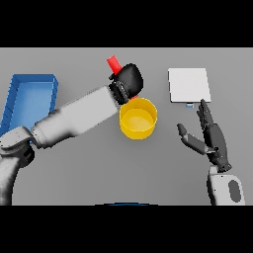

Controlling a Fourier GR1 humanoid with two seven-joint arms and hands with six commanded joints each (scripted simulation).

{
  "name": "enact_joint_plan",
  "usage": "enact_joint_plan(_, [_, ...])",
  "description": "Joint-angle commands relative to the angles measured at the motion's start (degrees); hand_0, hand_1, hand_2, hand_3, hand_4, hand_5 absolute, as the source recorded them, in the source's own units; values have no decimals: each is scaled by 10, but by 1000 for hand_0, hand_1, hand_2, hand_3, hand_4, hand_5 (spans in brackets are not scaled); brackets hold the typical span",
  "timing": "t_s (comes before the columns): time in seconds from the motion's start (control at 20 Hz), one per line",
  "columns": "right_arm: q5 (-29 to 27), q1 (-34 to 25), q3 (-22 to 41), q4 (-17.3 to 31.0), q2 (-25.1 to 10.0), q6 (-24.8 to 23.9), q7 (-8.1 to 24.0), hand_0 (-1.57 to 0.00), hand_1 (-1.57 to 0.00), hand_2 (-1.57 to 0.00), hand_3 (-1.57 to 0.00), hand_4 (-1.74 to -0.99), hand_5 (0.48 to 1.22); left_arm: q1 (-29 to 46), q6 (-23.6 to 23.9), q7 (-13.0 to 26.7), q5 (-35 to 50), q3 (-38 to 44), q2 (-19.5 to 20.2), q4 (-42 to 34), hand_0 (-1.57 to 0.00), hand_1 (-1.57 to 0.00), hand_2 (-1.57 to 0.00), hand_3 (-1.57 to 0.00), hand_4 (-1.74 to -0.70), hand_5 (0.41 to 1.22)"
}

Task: Pick up the red beaker and tilt it to pour out 1 green nut into yellow bowl. Pick up the yellow bowl and place it on the metallic measuring scale.

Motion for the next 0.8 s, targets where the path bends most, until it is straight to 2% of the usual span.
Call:
enact_joint_plan(0.0, [4,2,1,0,0,-3,-3,1,1,1,1,-1283,602,-8,-9,-7,-9,-17,-3,4,-1571,-1571,-1571,-1546,-1738,1221])
enact_joint_plan(0.1, [5,-2,1,-3,-1,-4,4,1,1,1,1,-1290,607,-22,-18,-21,-18,-43,-9,6,-1571,-1571,-1571,-1555,-1739,1221])
enact_joint_plan(0.3, [8,3,0,-8,-6,-5,1,1,1,1,1,-1283,601,-41,-39,-21,-20,-72,-20,13,-1571,-1571,-1571,-1564,-1740,1221])
enact_joint_plan(0.5, [18,0,6,3,1,-9,-5,1,1,1,1,-1268,589,-71,-35,-33,-29,-104,-36,55,-1571,-1571,-1571,-1568,-1741,1221])
enact_joint_plan(0.55, [21,5,7,0,1,-11,-12,1,1,1,1,-1264,588,-75,-38,-40,-28,-111,-35,56,-1571,-1571,-1571,-1569,-1741,1221])
enact_joint_plan(0.6, [22,-2,6,-7,-4,-13,1,1,1,1,1,-1258,587,-78,-36,-41,-26,-116,-31,53,-1571,-1571,-1571,-1569,-1741,1221])
enact_joint_plan(0.75, [22,5,6,-6,-3,-13,-3,1,1,1,1,-1235,584,-91,-25,-39,-23,-125,-25,54,-1571,-1571,-1571,-1570,-1740,1221])
